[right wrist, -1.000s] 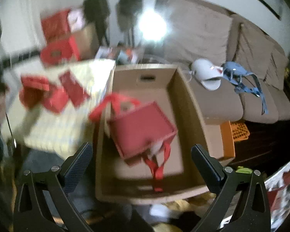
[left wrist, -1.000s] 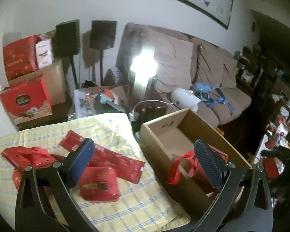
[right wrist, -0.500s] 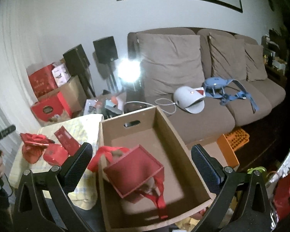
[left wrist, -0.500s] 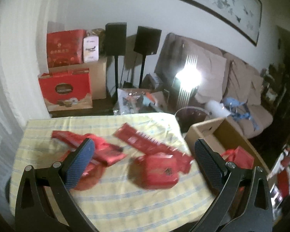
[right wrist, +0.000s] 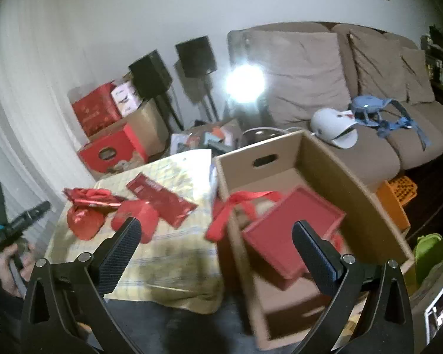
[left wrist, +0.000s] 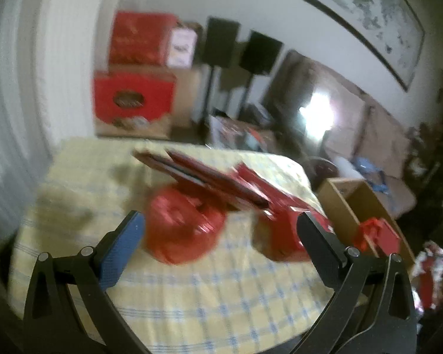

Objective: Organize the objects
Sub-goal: 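Lower the right gripper onto the red CHALI tea tin and grasp it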

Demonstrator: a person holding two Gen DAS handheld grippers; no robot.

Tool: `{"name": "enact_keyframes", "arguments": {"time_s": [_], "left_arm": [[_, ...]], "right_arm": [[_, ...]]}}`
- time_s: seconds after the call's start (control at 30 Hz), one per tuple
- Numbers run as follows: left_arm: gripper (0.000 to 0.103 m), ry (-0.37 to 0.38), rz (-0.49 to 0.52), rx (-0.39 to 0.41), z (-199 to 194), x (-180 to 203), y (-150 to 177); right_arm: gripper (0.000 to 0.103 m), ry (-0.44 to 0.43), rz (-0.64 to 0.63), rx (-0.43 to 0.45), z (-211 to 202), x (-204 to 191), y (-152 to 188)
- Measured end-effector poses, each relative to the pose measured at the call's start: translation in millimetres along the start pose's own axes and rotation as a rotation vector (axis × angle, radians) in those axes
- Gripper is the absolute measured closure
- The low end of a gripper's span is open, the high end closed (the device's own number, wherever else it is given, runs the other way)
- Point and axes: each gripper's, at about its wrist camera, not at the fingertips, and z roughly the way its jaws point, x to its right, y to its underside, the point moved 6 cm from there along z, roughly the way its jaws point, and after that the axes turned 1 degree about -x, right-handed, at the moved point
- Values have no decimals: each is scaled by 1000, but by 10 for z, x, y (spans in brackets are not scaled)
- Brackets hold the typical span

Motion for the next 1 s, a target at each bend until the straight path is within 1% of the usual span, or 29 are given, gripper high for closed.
{"name": "enact_keyframes", "arguments": {"time_s": [0.07,0.17,0.27,0.33,0.4,0.47,0.53,0.6,0.67,0.77,0.9,1.0], "left_arm": [[0,22,19,-29,121,22,89],[0,29,67,-65,247,-3,180],[0,47,73,-66,256,-24,195],[0,56,95,-68,247,-27,216],[0,31,140,-50,222,-27,232],[0,-17,170,-21,197,-87,234],[0,-13,161,-23,201,-152,249],[0,8,132,-18,198,-222,251],[0,10,109,7,172,-280,239],[0,11,73,38,156,-377,233],[0,13,29,42,172,-507,191],[0,12,11,39,187,-591,183]], "right_arm": [[0,-13,3,-10,93,-169,3],[0,-40,-12,-28,231,-431,15],[0,-50,-61,-50,389,-697,29],[0,-55,-88,-80,543,-865,62],[0,-56,-96,-109,693,-977,106],[0,-61,-97,-146,861,-1083,171],[0,-86,-132,-205,1069,-1239,279],[0,-78,-174,-240,1244,-1358,361],[0,-58,-189,-270,1424,-1446,419],[0,-36,-178,-275,1624,-1531,430],[0,56,-180,-268,1905,-1616,445],[0,65,-200,-267,2039,-1727,481]]}}
